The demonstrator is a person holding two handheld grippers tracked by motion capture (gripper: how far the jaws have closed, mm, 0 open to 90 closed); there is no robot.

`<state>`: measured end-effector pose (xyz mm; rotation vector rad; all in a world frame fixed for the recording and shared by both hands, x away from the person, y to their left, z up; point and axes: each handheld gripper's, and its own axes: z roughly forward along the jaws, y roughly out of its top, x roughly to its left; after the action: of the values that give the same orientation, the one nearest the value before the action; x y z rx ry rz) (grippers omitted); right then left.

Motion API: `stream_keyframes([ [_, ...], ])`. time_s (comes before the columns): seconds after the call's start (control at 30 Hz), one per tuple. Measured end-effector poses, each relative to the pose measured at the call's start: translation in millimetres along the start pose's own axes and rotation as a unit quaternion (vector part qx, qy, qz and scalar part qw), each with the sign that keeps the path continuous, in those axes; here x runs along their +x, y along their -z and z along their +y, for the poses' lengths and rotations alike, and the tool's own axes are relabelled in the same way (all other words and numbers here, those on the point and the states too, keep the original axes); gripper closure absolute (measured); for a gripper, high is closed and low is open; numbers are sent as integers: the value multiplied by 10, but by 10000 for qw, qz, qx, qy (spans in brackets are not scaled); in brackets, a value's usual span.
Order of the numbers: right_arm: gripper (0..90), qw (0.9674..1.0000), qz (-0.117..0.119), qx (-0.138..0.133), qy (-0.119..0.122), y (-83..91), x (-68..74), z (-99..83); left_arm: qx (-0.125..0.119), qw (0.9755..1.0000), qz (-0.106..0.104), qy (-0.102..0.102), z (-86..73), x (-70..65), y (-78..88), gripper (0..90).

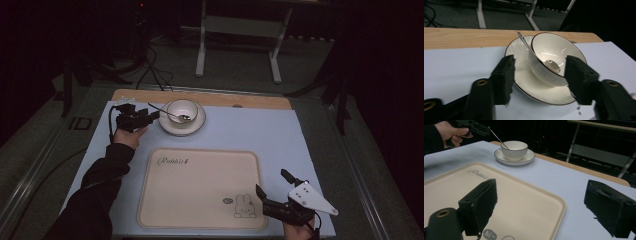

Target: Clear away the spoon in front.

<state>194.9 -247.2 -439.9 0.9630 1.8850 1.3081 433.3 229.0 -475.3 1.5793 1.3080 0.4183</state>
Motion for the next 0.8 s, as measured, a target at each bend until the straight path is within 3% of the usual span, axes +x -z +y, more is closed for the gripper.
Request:
stream_keyframes([
  [0.2, 115, 10000, 21, 36, -7, -5, 2, -2, -43, 9997, 139, 178, 14, 12, -57, 518],
  [0.23, 115, 10000, 29, 45, -11, -5, 0, -3, -93, 9993, 191, 309, 13, 31, -86, 530],
  [0.3, 115, 10000, 36, 55, -10, -9, -2, -5, -158, 9990, 132, 387, 10, 36, -92, 545],
  [0.5, 115, 10000, 50, 71, -20, -19, -4, -9, -242, 9985, 99, 488, 29, 26, -132, 589],
  [0.73, 115, 9999, 57, 82, -8, -20, -4, -10, -381, 9975, 227, 557, 22, 15, -175, 629],
  [0.8, 115, 9999, 62, 79, -8, -21, -4, -10, -407, 9971, 159, 620, 22, 19, -183, 657],
])
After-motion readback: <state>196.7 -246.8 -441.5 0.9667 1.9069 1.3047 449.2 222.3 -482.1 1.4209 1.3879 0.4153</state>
